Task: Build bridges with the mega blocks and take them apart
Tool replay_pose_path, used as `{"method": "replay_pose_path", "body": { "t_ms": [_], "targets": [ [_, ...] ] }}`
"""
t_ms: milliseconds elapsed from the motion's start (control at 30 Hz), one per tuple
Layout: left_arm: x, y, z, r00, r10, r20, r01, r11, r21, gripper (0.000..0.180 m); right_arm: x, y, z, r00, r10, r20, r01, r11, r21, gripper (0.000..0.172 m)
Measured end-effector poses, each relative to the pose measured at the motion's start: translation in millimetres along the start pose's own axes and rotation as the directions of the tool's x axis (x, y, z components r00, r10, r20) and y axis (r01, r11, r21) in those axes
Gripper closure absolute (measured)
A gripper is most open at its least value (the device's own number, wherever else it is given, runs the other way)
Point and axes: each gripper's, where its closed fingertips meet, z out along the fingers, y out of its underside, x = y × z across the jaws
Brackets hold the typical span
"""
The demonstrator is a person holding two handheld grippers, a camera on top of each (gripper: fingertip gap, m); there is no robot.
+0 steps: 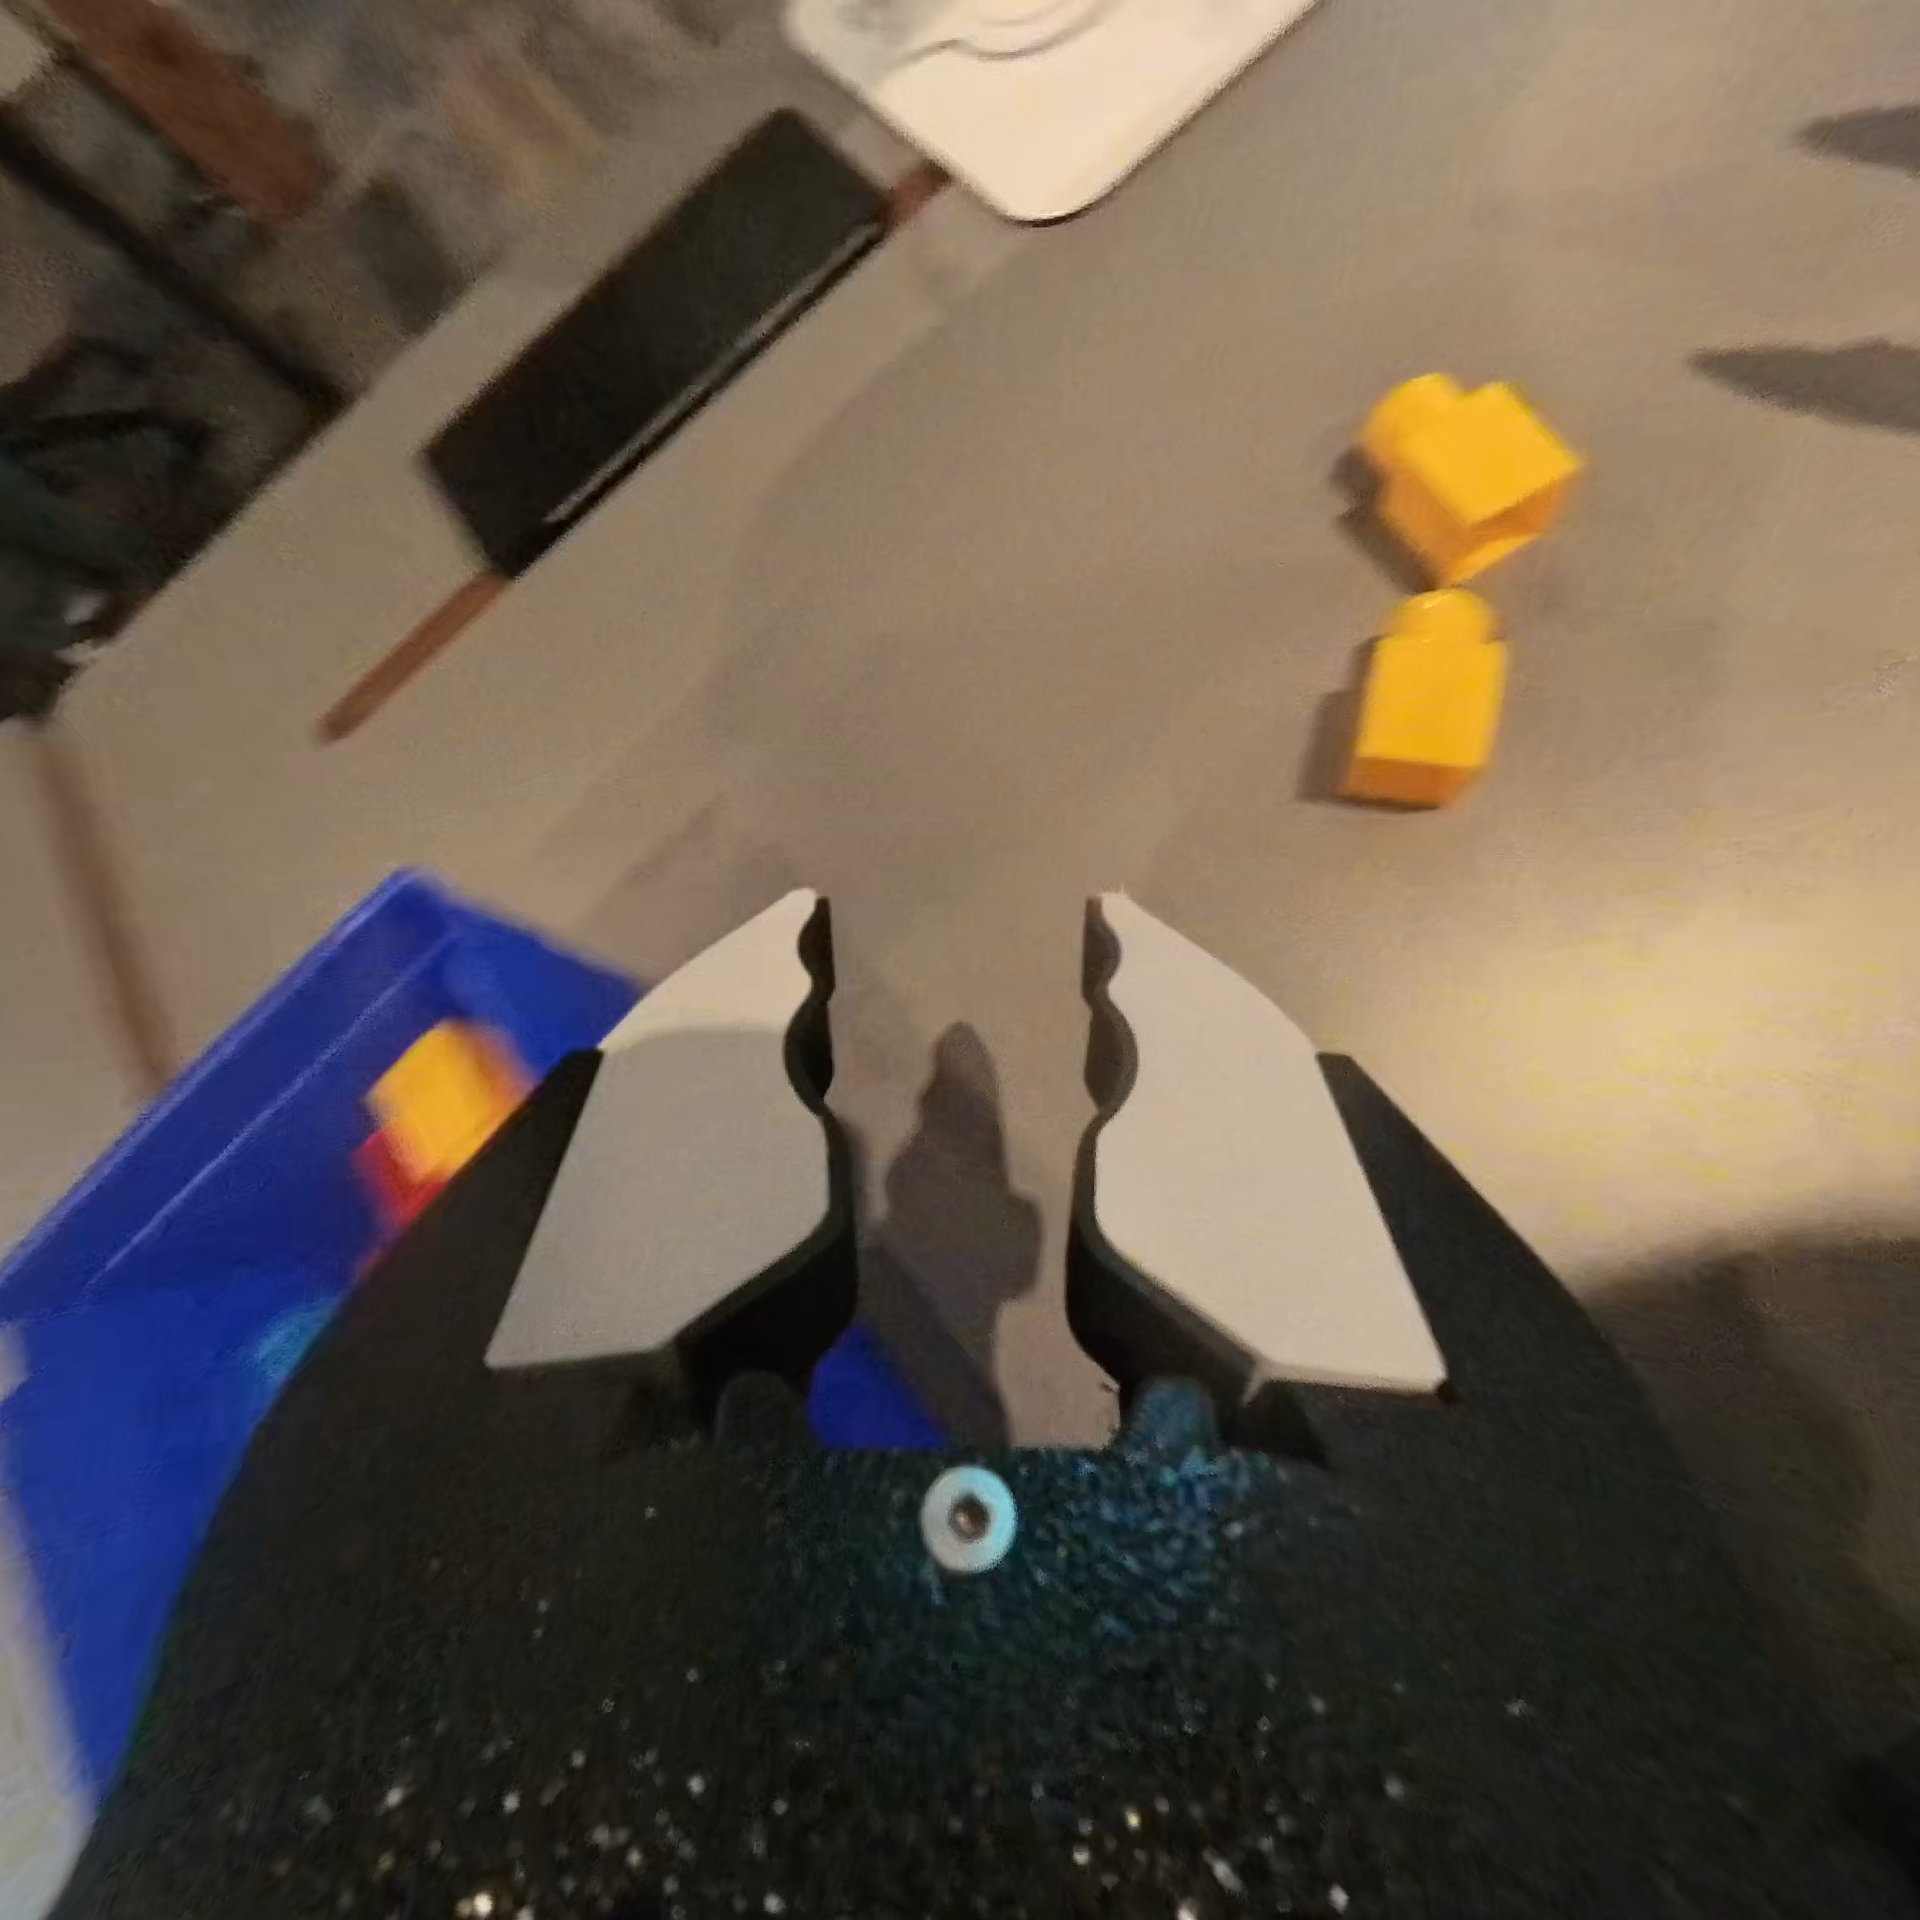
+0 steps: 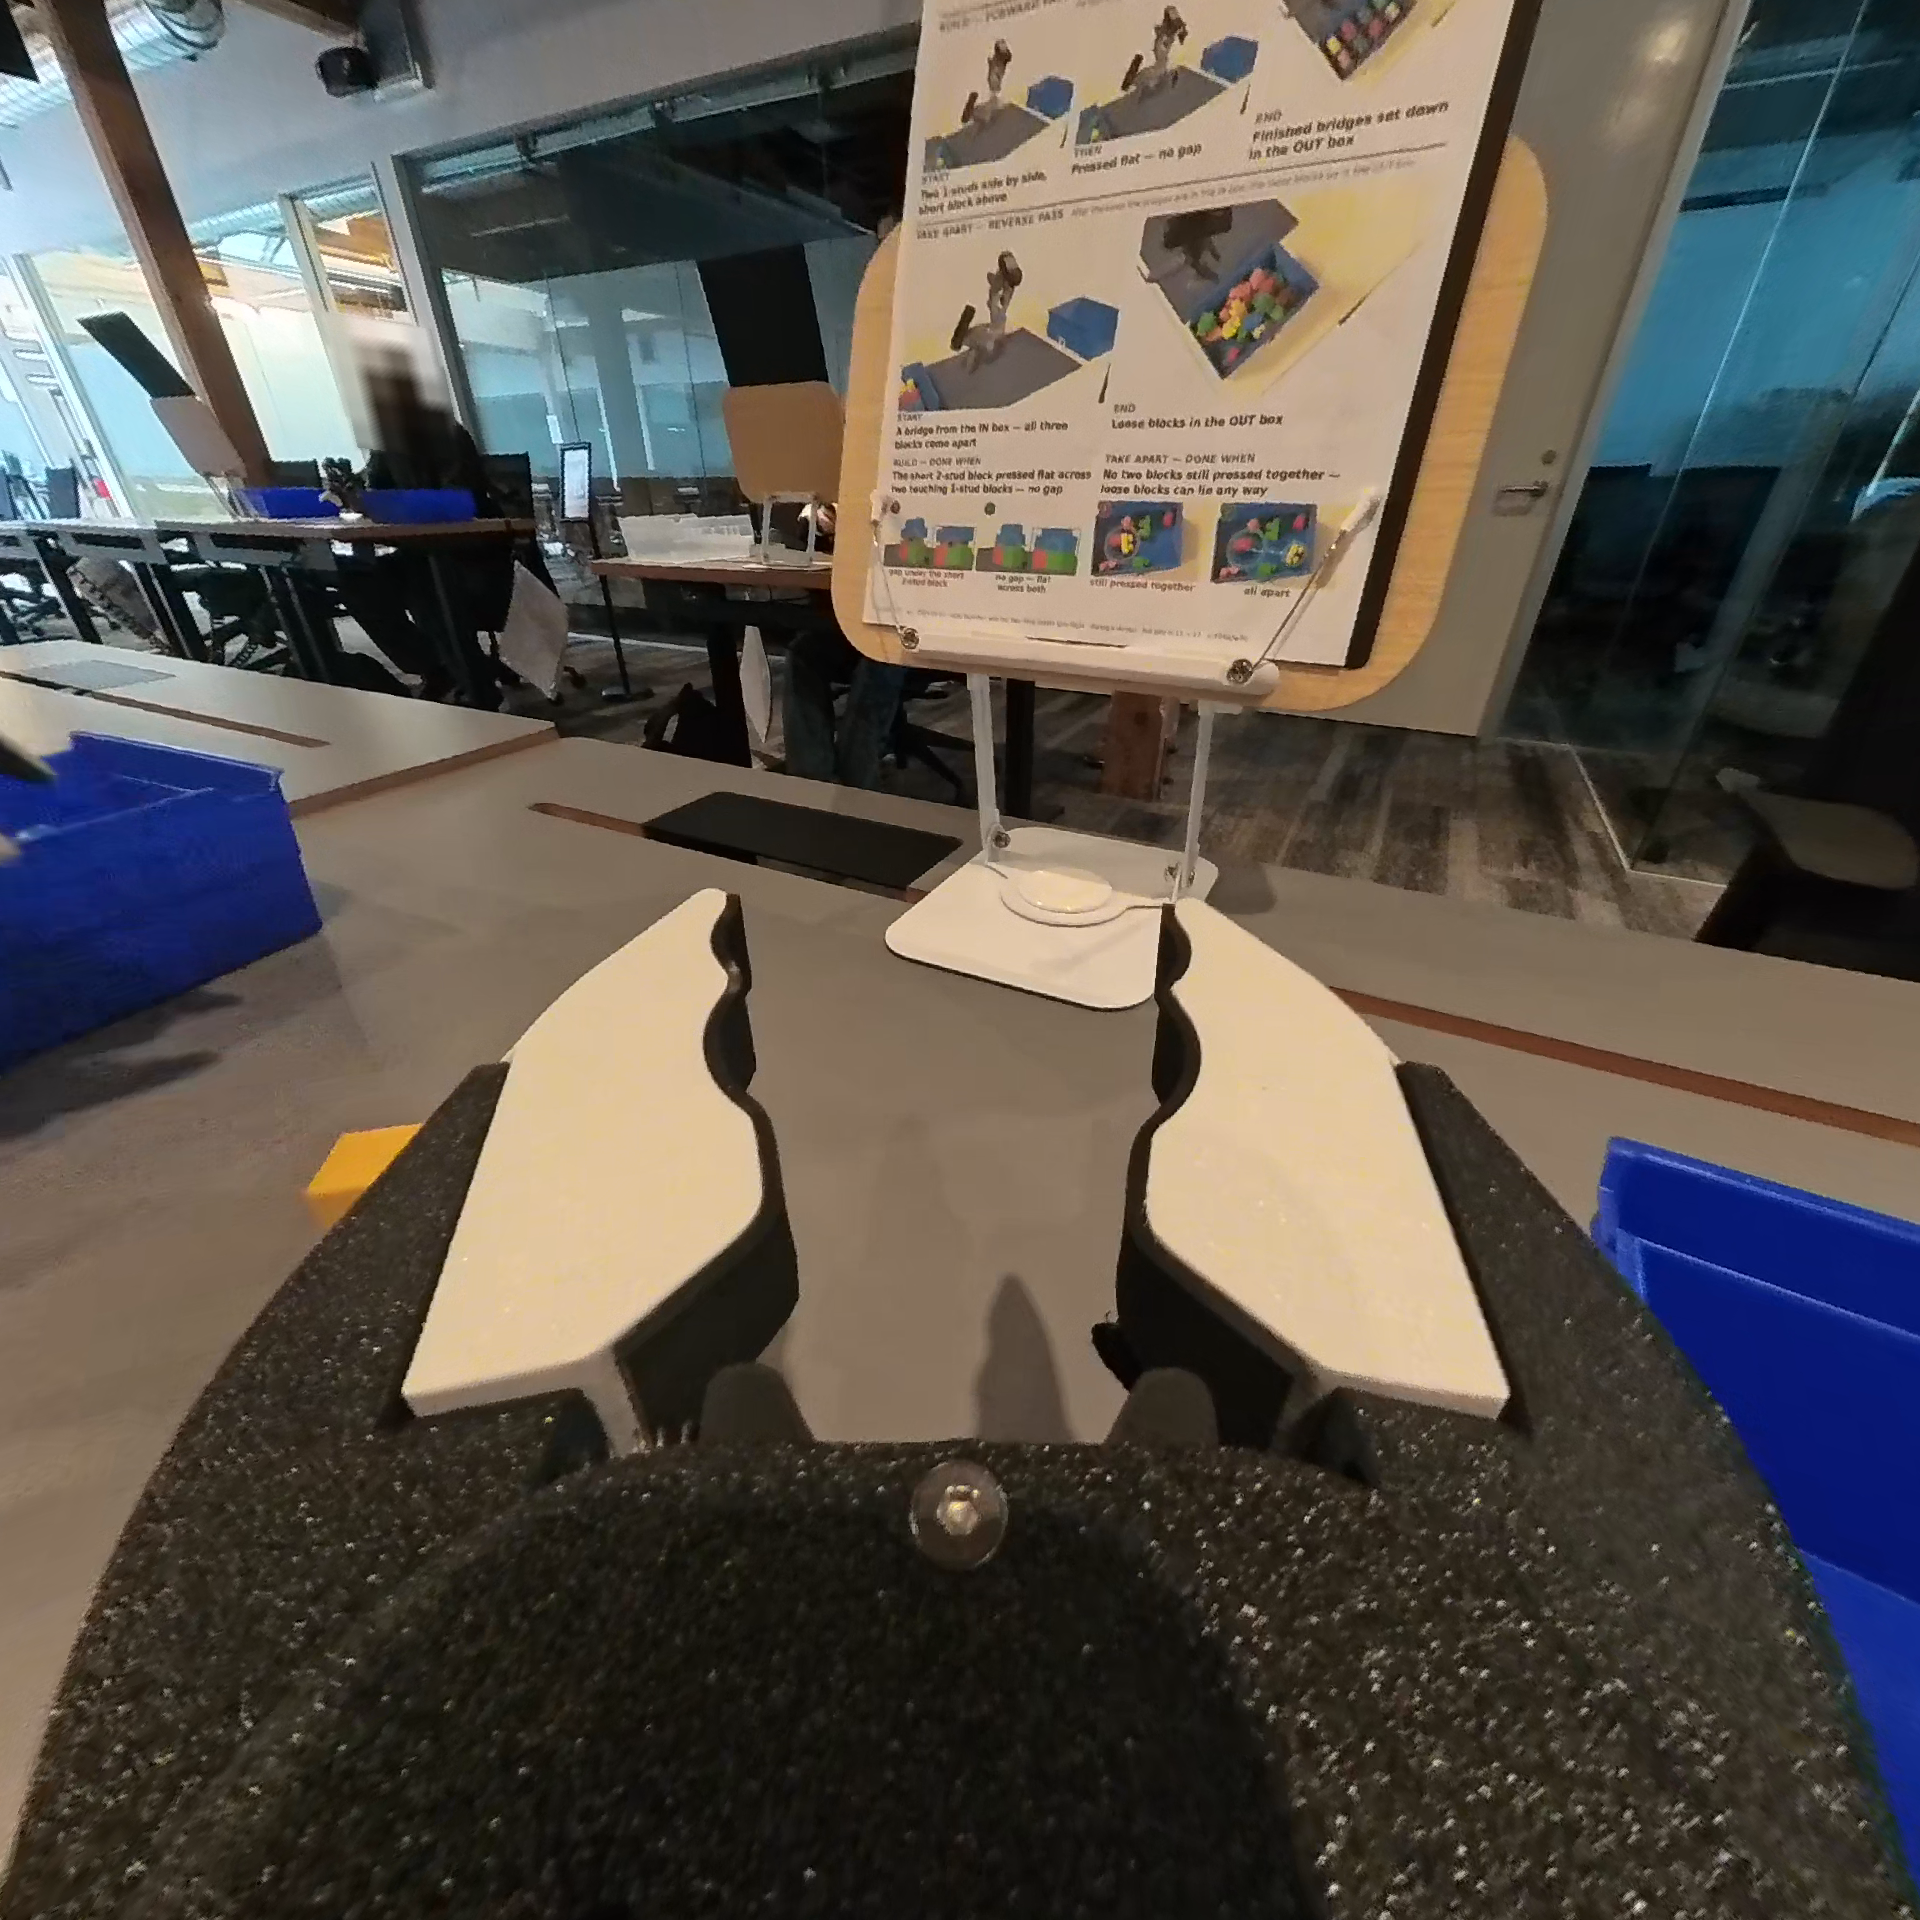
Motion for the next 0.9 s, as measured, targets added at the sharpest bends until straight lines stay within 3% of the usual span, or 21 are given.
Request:
{"method": "replay_pose_path", "body": {
  "t_ms": [133,333,533,700,900],
  "targets": [
    [-66.5,41.3,-46.6,0.982,-0.083,0.169,0.094,0.994,-0.059,0.137,-0.3,-1.0,-0.5,1.0,-0.006,-0.003,0.006,1.0,0.003,0.097],
    [-130.0,98.9,-69.5,0.945,-0.257,0.203,0.283,0.953,-0.107,0.138,-1.9,2.2,1.7,1.0,-0.012,-0.001,0.012,1.0,-0.011,0.097],
    [-148.4,118.1,-51.6,0.922,-0.368,0.125,0.382,0.917,-0.116,0.127,-2.6,5.9,3.8,1.0,-0.014,-0.001,0.014,1.0,-0.024,0.097],
    [-162.9,127.4,-22.8,0.956,-0.249,0.158,0.28,0.934,-0.223,0.136,-3.9,10.3,6.3,1.0,-0.024,0.001,0.024,0.999,-0.042,0.097],
    [-169.2,142.5,9.3,0.966,-0.22,0.139,0.257,0.894,-0.367,0.136,-1.9,12.7,6.9,1.0,-0.018,-0.002,0.018,0.999,-0.049,0.097]
  ]
}}
